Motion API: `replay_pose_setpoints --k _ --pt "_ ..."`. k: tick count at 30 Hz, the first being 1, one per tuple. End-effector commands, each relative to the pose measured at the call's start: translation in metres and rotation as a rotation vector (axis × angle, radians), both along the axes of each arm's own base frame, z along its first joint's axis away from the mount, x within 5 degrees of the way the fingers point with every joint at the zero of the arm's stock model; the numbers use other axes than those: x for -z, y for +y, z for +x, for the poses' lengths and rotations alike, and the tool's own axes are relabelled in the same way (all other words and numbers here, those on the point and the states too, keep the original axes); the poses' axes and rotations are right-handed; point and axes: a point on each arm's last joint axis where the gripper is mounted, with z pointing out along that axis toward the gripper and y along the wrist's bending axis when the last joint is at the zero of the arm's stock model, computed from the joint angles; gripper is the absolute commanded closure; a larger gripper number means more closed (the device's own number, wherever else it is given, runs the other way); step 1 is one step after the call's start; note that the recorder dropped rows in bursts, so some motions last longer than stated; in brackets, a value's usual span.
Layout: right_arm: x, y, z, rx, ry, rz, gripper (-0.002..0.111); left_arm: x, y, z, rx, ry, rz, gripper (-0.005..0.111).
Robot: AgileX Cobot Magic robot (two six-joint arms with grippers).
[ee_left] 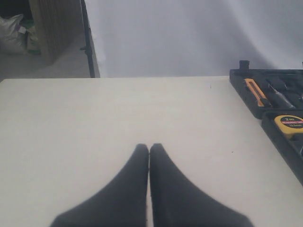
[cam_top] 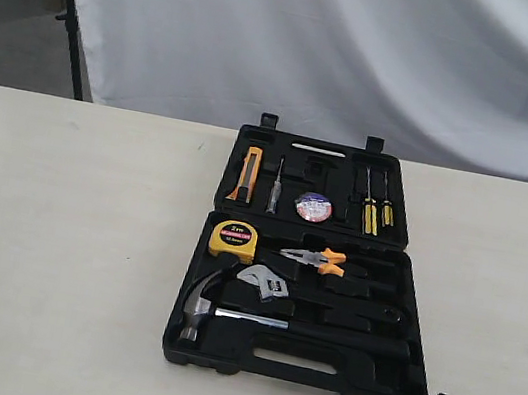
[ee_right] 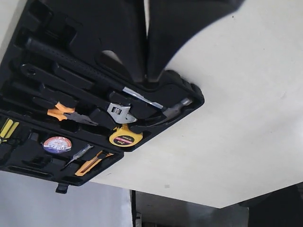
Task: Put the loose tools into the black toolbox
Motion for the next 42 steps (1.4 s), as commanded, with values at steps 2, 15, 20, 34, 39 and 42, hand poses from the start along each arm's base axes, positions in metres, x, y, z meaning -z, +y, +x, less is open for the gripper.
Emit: replay_pose_setpoints --k 2,15,20,34,39,42 --pt "-0.013 -0.014 0.005 0.152 -0.076 0.142 0.108 0.0 0.0 0.0 -0.003 -0.003 -0.013 0.106" --pt "-0.019 -0.061 -0.014 0.607 -0.18 0.251 0.108 0.0 0.0 0.0 -0.003 -0.003 -0.013 0.106" --pt "-0.013 -0.062 -0.016 0.613 -0.17 0.148 0.108 0.0 0.0 0.0 -0.003 -0.003 -0.013 0.106" --pt "-0.01 -0.062 -0.016 0.614 -0.15 0.128 0.108 0.0 0.0 0.0 -0.003 -0.005 -0.013 0.106" --pt "-0.01 -0.062 -0.016 0.614 -0.15 0.128 0.108 0.0 0.0 0.0 -0.003 -0.005 -0.013 0.106" --pt "-0.01 -0.062 -0.016 0.614 -0.15 0.128 0.108 0.0 0.0 0.0 -0.003 -0.005 -0.013 0.106"
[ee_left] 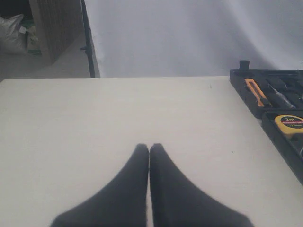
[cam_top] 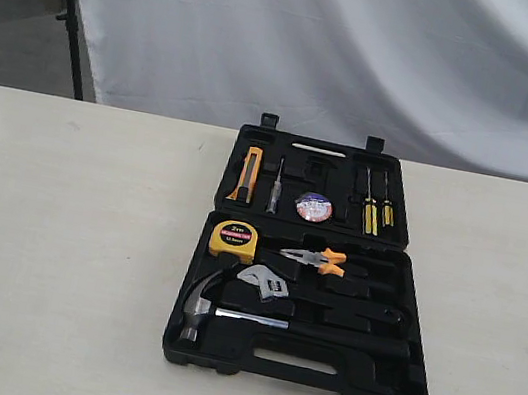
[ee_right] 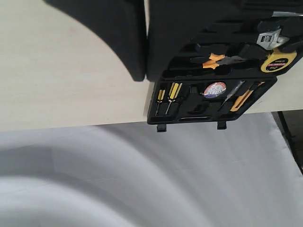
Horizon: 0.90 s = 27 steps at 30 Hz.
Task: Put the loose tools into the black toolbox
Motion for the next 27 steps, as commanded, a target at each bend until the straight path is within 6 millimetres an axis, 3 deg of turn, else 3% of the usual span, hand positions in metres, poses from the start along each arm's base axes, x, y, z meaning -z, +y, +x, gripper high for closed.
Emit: replay_pose_setpoints --k 1,27 --pt "0.001 -0.0005 -0.0003 0.005 -0.005 -0.016 0.108 0.0002 0.0 -0.0001 -0.003 -0.005 -0.013 0.106" --pt "0.001 -0.0005 -0.0003 0.006 -0.003 -0.003 0.108 0.0002 0.0 -0.0001 -0.003 -0.005 -0.013 0.106"
